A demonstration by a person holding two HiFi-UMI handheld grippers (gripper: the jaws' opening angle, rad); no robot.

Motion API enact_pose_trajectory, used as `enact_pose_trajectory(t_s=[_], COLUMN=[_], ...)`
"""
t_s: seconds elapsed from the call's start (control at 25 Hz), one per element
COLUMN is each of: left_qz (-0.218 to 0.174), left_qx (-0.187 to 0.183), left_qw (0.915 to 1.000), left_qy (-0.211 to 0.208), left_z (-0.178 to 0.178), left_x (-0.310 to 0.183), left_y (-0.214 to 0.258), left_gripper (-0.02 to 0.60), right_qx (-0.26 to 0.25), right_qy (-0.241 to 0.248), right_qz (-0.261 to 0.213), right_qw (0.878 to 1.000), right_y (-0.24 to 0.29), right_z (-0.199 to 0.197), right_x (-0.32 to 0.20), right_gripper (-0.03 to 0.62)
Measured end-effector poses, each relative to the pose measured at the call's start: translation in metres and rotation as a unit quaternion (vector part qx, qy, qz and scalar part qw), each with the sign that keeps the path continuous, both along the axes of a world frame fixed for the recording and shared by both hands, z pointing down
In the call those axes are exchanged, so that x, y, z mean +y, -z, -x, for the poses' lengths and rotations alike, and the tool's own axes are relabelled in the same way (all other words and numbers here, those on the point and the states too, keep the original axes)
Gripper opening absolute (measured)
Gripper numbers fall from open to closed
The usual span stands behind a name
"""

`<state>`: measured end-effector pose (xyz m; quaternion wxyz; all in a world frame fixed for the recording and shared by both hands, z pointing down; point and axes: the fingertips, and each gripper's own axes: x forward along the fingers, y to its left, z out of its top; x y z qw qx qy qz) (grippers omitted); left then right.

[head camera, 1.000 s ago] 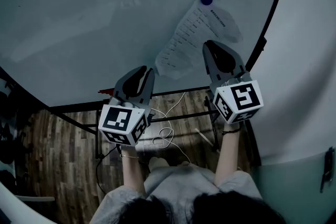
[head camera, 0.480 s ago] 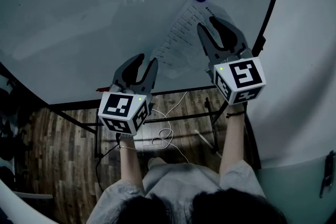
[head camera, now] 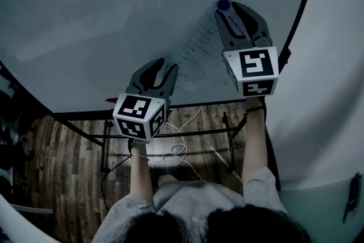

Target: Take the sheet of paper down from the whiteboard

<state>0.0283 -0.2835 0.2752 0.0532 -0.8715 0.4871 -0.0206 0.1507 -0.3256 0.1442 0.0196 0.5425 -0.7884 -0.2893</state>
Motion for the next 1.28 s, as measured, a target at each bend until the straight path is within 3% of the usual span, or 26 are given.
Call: enact_pose_trajectory(t_s=[0.6, 0.72, 0.8, 1.28], left_qz=[0.018, 0.020, 0.018, 0.022], left_qx=[0.011, 0.022, 0.021, 0.031], left_qw=[0.9995, 0.9993, 0.9994, 0.9981], left_qy=[-0.023, -0.022, -0.020, -0.048], left_z=[-0.013, -0.011, -0.009, -0.009], left_x=[-0.011, -0.010, -0.010, -0.003], left_y=[-0.013, -0.013, -0.011, -0.010], left_gripper=[0.123, 0.091, 0.011, 0.006], right_qx=[0.025, 0.025, 0.027, 0.029], right_qy=[-0.060, -0.060, -0.060, -0.061], right_qz=[-0.020, -0.021, -0.021, -0.020], right_qw=[0.998, 0.998, 0.998, 0.998], right_y=[-0.001, -0.001, 0.000, 0.001], right_z=[-0.004, -0.004, -0.003, -0.001], right_x=[-0.018, -0.018, -0.018, -0.021], right_gripper=[0.121, 0.120, 0.120, 0.120])
